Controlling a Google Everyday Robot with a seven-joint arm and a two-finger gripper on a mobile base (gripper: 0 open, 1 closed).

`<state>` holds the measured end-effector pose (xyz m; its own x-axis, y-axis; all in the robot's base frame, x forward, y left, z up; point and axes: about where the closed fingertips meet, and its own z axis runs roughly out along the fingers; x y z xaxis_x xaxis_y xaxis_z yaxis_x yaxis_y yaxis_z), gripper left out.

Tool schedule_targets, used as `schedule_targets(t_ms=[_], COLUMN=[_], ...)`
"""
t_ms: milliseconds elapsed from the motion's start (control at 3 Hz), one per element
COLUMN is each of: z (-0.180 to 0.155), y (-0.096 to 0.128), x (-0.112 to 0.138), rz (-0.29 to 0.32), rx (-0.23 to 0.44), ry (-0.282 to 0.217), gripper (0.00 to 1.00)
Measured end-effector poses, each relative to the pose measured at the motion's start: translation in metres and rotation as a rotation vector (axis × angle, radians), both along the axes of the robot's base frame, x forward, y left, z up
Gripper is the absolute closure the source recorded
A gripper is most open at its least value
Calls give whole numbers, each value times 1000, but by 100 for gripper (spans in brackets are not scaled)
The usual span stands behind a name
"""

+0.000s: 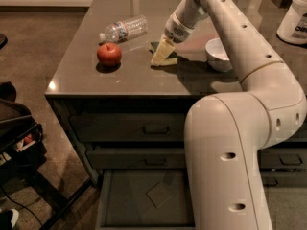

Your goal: Place sponge into bottom drawer

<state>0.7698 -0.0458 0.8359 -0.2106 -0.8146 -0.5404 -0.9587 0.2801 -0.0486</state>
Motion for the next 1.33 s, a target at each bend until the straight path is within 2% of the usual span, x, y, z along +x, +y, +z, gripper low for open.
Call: schedule_targets(t_ms=[333, 667, 1000, 1333], z=[10, 78, 146, 131], y=[-8, -36, -52, -70], x=[-16, -53, -109, -129], rz=[-31, -184, -322, -359], rx=[39, 195, 339, 328], ry=[15, -37, -91, -69], gripper=[100, 100, 100, 100])
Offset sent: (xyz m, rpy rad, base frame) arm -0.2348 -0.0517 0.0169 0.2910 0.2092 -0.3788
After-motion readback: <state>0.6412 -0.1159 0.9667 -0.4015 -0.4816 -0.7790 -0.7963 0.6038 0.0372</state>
